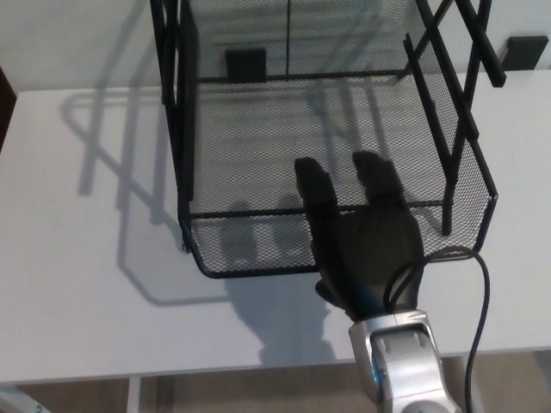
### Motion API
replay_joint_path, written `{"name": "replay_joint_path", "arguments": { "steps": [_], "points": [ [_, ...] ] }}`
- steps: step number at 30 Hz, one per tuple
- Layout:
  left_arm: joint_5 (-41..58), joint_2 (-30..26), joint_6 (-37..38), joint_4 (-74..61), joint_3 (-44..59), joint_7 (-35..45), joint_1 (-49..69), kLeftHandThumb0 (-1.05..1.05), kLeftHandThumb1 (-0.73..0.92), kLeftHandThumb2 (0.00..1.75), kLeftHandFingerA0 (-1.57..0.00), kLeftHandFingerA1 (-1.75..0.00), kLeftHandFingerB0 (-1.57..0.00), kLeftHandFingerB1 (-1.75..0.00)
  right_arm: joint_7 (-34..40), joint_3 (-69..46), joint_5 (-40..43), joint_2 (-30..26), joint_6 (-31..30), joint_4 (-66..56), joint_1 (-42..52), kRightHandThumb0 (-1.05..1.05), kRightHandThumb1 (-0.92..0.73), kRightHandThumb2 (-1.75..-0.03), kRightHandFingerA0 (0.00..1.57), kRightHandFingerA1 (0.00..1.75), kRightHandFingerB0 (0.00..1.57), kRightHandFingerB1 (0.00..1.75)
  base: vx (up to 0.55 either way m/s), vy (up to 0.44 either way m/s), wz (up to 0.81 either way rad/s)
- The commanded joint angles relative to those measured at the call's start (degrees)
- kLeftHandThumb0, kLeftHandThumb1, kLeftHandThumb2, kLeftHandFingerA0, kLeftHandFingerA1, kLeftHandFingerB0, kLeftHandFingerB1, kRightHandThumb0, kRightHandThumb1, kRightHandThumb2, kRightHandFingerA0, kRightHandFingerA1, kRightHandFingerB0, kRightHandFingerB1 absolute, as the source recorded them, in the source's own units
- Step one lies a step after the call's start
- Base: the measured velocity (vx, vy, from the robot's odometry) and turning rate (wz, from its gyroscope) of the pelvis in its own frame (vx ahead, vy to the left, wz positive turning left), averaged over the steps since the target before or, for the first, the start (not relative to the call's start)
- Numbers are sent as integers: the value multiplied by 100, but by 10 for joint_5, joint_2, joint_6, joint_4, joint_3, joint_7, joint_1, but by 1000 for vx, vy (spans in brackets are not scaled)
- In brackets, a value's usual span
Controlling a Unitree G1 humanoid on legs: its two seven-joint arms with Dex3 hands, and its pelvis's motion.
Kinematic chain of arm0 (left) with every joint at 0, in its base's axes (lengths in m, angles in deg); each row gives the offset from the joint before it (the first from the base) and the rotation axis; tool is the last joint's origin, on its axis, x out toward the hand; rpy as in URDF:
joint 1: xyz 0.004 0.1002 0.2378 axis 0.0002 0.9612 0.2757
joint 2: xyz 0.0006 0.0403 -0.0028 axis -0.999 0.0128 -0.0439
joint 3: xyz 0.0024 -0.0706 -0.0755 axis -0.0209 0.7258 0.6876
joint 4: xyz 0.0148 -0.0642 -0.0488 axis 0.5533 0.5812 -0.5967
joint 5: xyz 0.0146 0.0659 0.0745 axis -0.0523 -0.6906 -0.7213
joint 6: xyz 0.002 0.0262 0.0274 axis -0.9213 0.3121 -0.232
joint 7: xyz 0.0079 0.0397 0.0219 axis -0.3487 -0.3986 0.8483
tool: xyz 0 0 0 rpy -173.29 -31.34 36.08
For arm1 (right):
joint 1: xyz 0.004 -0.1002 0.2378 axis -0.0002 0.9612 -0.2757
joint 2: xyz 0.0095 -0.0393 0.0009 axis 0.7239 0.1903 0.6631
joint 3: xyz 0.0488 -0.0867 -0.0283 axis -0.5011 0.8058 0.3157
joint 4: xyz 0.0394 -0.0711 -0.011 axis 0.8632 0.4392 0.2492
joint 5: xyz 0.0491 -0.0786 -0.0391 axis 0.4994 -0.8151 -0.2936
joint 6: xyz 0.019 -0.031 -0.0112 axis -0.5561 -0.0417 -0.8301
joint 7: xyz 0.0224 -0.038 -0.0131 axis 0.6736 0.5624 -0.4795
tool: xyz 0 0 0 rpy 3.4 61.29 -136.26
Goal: The robot walks towards a file tray kept in the middle of a desk and uses its right hand to grab a tray and pulls it out towards itself
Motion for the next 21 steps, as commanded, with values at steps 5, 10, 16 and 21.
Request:
{"name": "replay_joint_path", "arguments": {
  "steps": [5,10,16,21],
  "points": [
    [-10,-14,-14,2,0,5,-5,-51,41,54,-77,-68,-48,-58,-119,13,-10,-22,-8,-73,46,-27,-2,-73,12,54,11,52,0,0,0],
    [-10,-17,0,11,0,15,-9,-50,43,54,-75,-69,-47,-58,-165,19,-34,-31,-6,-120,65,-26,-2,-73,13,55,12,52,0,0,0],
    [-21,-23,9,12,-7,12,-6,-57,42,54,-72,-69,-49,-59,-167,26,-45,-44,1,-154,101,-65,-33,-52,26,39,27,30,0,0,0],
    [-21,-21,-4,9,-8,6,-8,-53,43,54,-73,-66,-50,-56,-171,25,-49,-47,7,-171,125,-25,-2,-73,14,55,12,53,0,0,0]
  ]
}}
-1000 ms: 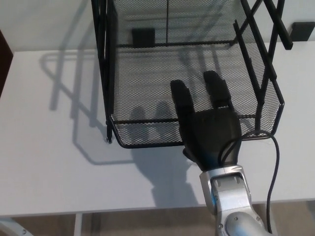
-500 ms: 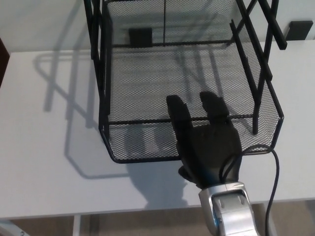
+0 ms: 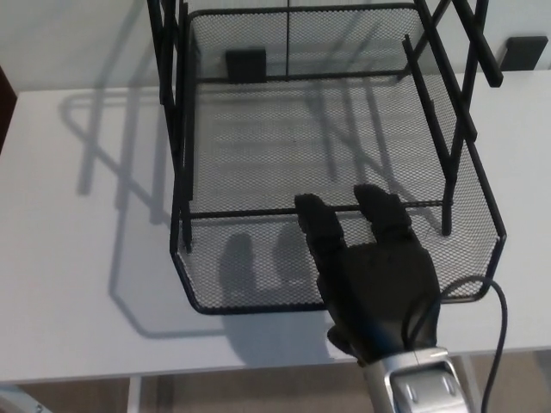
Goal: The robot walks towards a file tray kept in the middle of a desk and uses its right hand to grab a tray and pulls it out towards itself
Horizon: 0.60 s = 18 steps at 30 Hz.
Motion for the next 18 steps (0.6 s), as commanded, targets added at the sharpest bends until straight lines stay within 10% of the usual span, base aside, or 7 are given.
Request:
{"name": "replay_joint_path", "arguments": {
  "steps": [1,3,11,12,13,18],
  "points": [
    [-9,-10,-2,-1,-3,3,0,-53,43,54,-74,-66,-49,-56,-42,0,-12,-12,9,-9,32,-25,-2,-73,14,55,12,53,0,0,0],
    [-8,-10,-4,-1,-2,5,1,-54,43,54,-72,-66,-49,-56,-36,0,-11,-11,11,-13,42,-65,-28,-59,25,40,26,32,0,0,0],
    [-12,-12,0,-3,-5,3,3,-56,42,54,-77,-69,-50,-58,-19,0,-11,-6,22,-31,92,-64,-28,-58,25,41,27,32,0,0,0],
    [-11,-12,3,0,-5,6,2,-55,42,54,-76,-69,-49,-58,-18,0,-12,-7,24,-35,99,-24,-2,-73,15,55,13,53,0,0,0],
    [-12,-12,-7,-4,-6,4,1,-54,43,54,-76,-69,-50,-57,-15,0,-12,-6,26,-36,103,-64,-28,-58,26,41,27,32,0,0,0],
    [-14,-14,0,1,-7,3,-1,-55,42,54,-78,-68,-52,-58,0,3,-12,-8,37,-46,121,-64,-28,-58,26,42,27,32,0,0,0]
  ]
}}
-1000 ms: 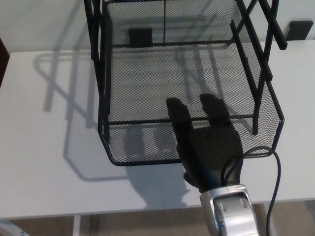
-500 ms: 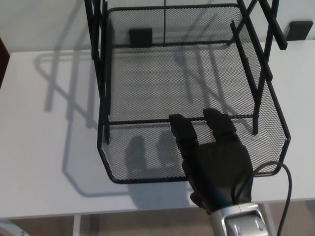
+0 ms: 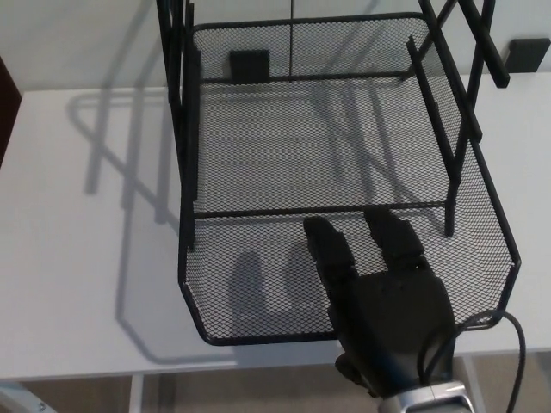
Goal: The robot walks towards a file tray kept in the middle of a desk and uses its right hand to grab a tray and pulls it out towards itself
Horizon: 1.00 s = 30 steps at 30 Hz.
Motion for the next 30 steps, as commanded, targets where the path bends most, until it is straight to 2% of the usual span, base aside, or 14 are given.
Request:
{"name": "replay_joint_path", "arguments": {
  "steps": [1,2,5,6,10,11,13,14,19,20,21,28,29,30],
  "points": [
    [-8,-10,-4,3,-1,3,0,-54,42,54,-76,-68,-51,-59,0,12,8,-4,10,-9,52,-64,-28,-58,25,41,28,33,0,0,0],
    [-9,-12,-1,-1,-2,4,2,-55,42,54,-76,-69,-52,-60,0,17,5,-5,13,-21,60,-25,-3,-73,14,55,12,52,0,0,0],
    [-9,-13,2,1,-3,4,1,-58,41,53,-78,-71,-52,-61,5,23,-4,-7,18,-36,68,-25,-2,-73,14,56,12,53,0,0,0],
    [-6,-13,6,4,-2,6,0,-58,41,54,-78,-72,-52,-61,5,27,-8,-8,22,-46,72,-64,-33,-52,24,40,28,30,0,0,0],
    [-13,-14,13,10,-7,1,-3,-60,42,53,-82,-73,-52,-61,11,35,-14,-10,33,-77,86,-67,-29,-60,24,44,26,32,0,0,0],
    [-12,-14,14,15,-7,2,-5,-59,42,54,-78,-74,-52,-61,7,38,-13,-10,37,-89,91,-26,-2,-73,14,56,12,53,0,0,0],
    [-18,-17,16,13,-11,0,-5,-60,43,54,-75,-73,-51,-61,-1,43,-17,-12,45,-109,100,-27,-3,-74,14,56,12,53,0,0,0],
    [-23,-20,22,17,-15,0,-7,-62,44,54,-74,-73,-51,-61,-5,45,-16,-15,51,-121,104,-65,-35,-52,22,44,26,31,0,0,0],
    [-32,-25,26,16,-23,-6,-8,-64,45,55,-72,-72,-53,-61,-23,53,-16,-19,64,-156,119,-68,-35,-52,22,44,27,32,0,0,0],
    [-34,-26,19,10,-25,-7,-6,-63,45,54,-73,-71,-52,-60,-29,56,-15,-21,68,-167,123,-27,-3,-75,14,57,12,53,0,0,0],
    [-39,-27,23,11,-28,-11,-7,-64,44,55,-74,-71,-53,-60,-39,59,-14,-21,70,-175,126,-71,-30,-62,18,47,21,36,0,0,0],
    [-22,-26,40,30,-19,-1,-18,-63,32,81,-69,-74,-51,-67,-118,56,34,-25,87,-228,124,-71,-38,-53,11,44,16,31,0,0,0],
    [-21,-27,42,30,-19,2,-21,-64,32,82,-69,-74,-50,-66,-129,52,44,-25,88,-232,121,-34,-4,-74,4,54,0,50,0,0,0],
    [-13,-26,40,30,-15,9,-25,-61,45,54,-70,-70,-51,-60,-156,43,66,-26,88,-242,113,-73,-41,-54,6,42,12,30,0,0,0]
  ]
}}
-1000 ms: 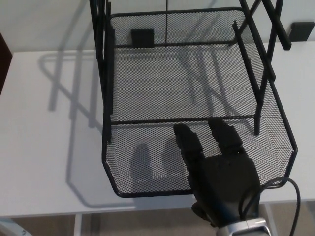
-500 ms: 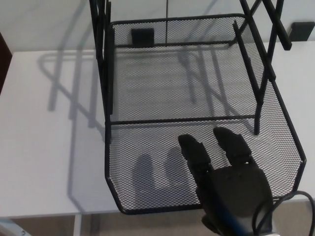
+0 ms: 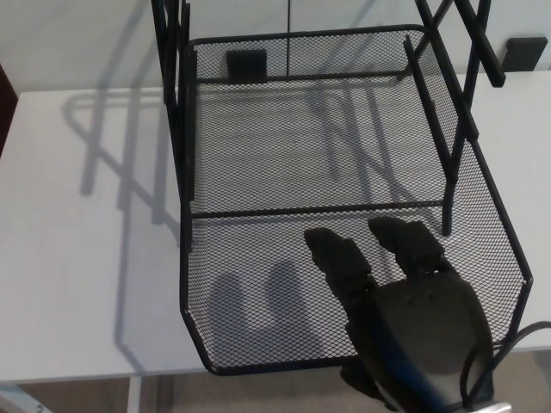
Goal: The robot walks towards a file tray kept in the middle of a desk and uses its right hand to grab a tray and pulls it out towards itself
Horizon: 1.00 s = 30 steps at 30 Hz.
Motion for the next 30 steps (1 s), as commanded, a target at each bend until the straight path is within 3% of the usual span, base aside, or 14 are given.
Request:
{"name": "replay_joint_path", "arguments": {
  "steps": [1,2,3,4,5,6,12,17,18,21,22,23,29,30],
  "points": [
    [11,-8,25,8,12,16,-10,-61,45,54,-70,-70,-51,-60,-129,46,64,29,22,-86,57,-73,-41,-54,6,42,12,30,0,0,0],
    [16,-7,25,10,15,19,-10,-62,31,81,-68,-75,-49,-66,-150,42,77,27,20,-94,54,-73,-42,-53,4,41,10,29,0,0,0],
    [24,-4,18,10,18,26,-9,-61,44,54,-69,-71,-48,-60,-204,33,110,21,12,-117,51,-57,-36,-79,3,37,9,29,0,0,0],
    [16,-4,10,3,14,18,-6,-61,43,54,-70,-72,-49,-63,-240,26,140,12,6,-138,51,-58,-36,-79,1,34,7,27,0,0,0],
    [5,-7,22,6,7,12,-6,-65,31,81,-66,-77,-48,-68,-283,16,175,0,-3,-165,47,-72,-43,-54,3,36,10,26,0,0,0],
    [2,-9,26,9,5,11,-9,-69,46,55,-65,-72,-49,-63,-300,11,187,-3,-7,-175,41,-74,-44,-54,3,36,11,26,0,0,0],
    [18,-3,0,6,18,12,-17,-57,41,53,-78,-74,-52,-61,-433,-93,342,7,45,-245,9,-78,-44,-54,5,35,13,26,0,0,0],
    [16,-2,-9,-1,17,8,-16,-60,39,53,-78,-68,-52,-58,-429,-223,517,-8,164,-245,28,-80,-32,-63,10,33,13,29,0,0,0],
    [7,-3,-10,1,13,4,-24,-62,40,53,-75,-70,-51,-60,-416,-252,561,-27,185,-245,19,-34,2,-72,4,54,0,49,0,0,0],
    [5,-3,-10,-6,12,2,-20,-59,40,53,-76,-68,-51,-59,-376,-301,645,-68,235,-245,32,-37,-2,-77,4,54,0,48,0,0,0],
    [10,-4,0,-3,13,8,-20,-60,41,53,-78,-68,-50,-60,-343,-316,671,-86,268,-245,49,-101,-46,-73,11,47,18,34,0,0,0],
    [11,-4,2,3,14,11,-22,-63,40,53,-77,-66,-47,-60,-318,-330,685,-101,298,-245,62,-96,-60,-59,13,46,19,32,0,0,0],
    [3,0,-18,2,10,1,-29,-61,38,53,-77,-67,-51,-61,-176,-417,744,-136,437,-245,113,-81,-57,-58,19,52,27,37,0,0,0],
    [2,1,-14,4,9,-1,-29,-62,38,53,-77,-68,-51,-62,-165,-435,747,-138,450,-245,119,-78,-44,-84,9,56,20,49,0,0,0]
  ]
}}
